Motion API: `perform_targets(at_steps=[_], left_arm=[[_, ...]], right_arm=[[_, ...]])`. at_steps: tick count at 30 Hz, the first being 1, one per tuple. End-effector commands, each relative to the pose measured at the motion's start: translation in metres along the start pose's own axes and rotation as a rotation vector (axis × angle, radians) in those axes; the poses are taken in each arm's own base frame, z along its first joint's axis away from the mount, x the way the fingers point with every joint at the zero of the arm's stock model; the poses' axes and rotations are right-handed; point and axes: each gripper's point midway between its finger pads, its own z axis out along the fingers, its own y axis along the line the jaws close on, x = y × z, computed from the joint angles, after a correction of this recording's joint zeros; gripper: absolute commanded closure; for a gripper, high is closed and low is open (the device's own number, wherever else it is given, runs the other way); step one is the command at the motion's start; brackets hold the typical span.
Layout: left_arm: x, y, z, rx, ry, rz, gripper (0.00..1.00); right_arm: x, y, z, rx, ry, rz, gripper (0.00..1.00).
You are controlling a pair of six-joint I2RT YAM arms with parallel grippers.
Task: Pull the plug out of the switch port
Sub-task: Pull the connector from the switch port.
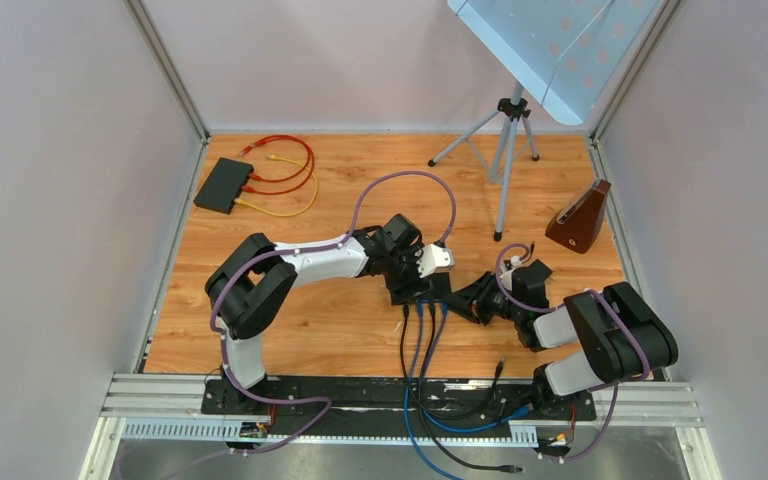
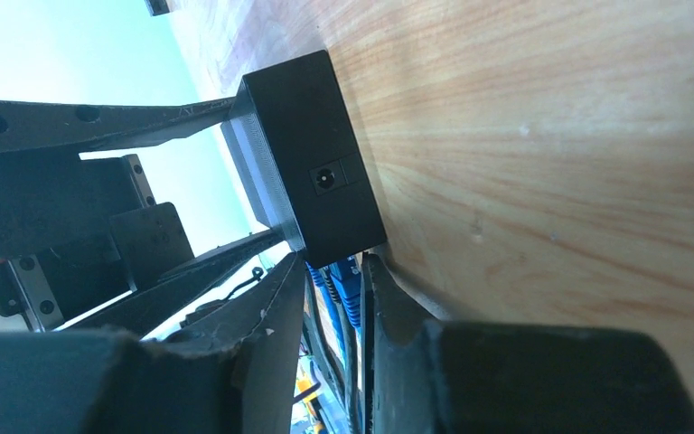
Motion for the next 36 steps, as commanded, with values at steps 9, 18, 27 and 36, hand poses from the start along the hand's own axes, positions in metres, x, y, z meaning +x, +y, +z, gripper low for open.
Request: perform_targets(at_steps=[9,18,27,36], left_arm=[[0.028,-0.013,0.009,0.041,0.102,-0.042,0.37],[0.027,-0.014,0.010,0.050,0.102,-0.043,0.38],[0.032,-0.017,0.011,0.062,0.113,-0.052,0.38],[0.034,-0.017,0.012,0.063,0.124,-0.051,0.39]], right_arm=[[0.001,-0.001,0.000,-0.009,-0.001,-0.107,0.65],[-0.002,-0.002,0.004,-0.005,0.002,-0.092,0.74],[0.010,0.021,0.003,-0.144,0.088,-0.226,0.64],[0.000,-0.007,0.006,-0.005,0.009,-0.088,0.71]])
